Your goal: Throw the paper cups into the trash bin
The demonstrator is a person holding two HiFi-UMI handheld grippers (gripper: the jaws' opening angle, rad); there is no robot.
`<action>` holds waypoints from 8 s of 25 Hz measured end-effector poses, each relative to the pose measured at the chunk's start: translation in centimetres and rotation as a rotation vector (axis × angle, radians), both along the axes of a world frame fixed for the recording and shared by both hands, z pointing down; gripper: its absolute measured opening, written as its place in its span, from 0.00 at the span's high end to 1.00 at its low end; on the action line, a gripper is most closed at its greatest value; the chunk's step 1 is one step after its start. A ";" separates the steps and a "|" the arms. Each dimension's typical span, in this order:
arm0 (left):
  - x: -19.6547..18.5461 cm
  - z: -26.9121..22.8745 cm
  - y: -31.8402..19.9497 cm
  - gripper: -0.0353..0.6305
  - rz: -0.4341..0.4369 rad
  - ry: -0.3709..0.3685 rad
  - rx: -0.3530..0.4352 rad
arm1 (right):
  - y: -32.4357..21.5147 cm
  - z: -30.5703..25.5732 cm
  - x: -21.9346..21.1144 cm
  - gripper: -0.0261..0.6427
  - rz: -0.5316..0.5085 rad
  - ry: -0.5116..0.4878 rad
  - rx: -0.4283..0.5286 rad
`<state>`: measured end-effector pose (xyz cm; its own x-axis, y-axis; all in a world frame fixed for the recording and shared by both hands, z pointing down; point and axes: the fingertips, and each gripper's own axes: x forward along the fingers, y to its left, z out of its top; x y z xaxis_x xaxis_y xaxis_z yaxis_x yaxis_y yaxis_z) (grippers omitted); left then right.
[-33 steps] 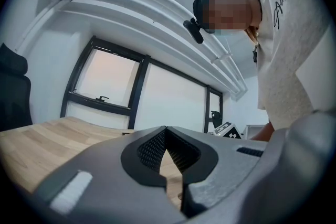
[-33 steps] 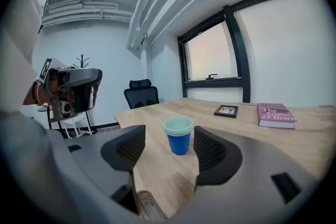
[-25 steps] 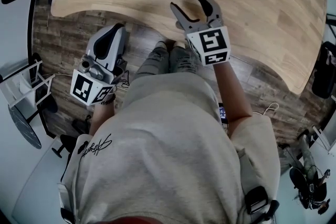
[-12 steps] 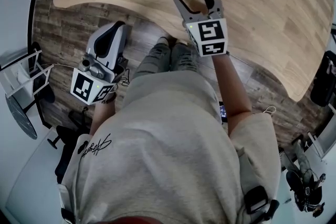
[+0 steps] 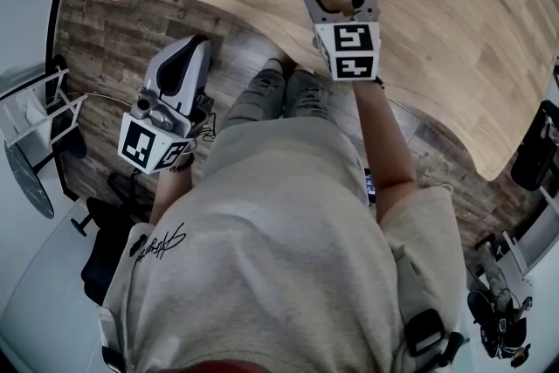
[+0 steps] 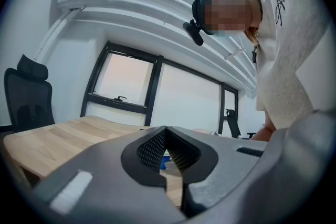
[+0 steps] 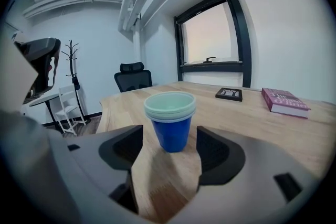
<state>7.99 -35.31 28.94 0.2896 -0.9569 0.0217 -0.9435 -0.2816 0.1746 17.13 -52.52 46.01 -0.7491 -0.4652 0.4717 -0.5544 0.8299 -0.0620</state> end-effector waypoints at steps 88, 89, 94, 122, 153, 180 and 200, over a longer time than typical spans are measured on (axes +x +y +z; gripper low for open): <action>-11.8 -2.6 16.4 0.94 -0.332 -0.024 0.102 | 17.4 -10.6 -17.4 0.53 -0.428 -0.041 0.170; -12.4 -2.7 17.3 0.94 -0.342 -0.026 0.101 | 18.2 -10.6 -18.1 0.53 -0.435 -0.043 0.168; -15.3 -2.7 21.8 0.94 -0.387 -0.035 0.089 | 22.4 -11.0 -21.7 0.53 -0.479 -0.056 0.158; -27.1 -2.7 40.8 0.94 -0.607 -0.071 0.101 | 43.1 -12.0 -36.8 0.53 -0.733 -0.122 0.151; -29.9 2.4 45.6 0.94 -0.903 0.033 0.032 | 51.6 -9.6 -42.6 0.53 -1.117 -0.127 0.063; -28.9 13.4 46.6 0.94 -1.008 0.175 -0.053 | 54.3 4.0 -43.6 0.53 -1.235 0.017 -0.039; -28.6 22.0 44.0 0.94 -0.983 0.197 -0.168 | 54.4 14.3 -43.8 0.53 -1.238 0.120 -0.060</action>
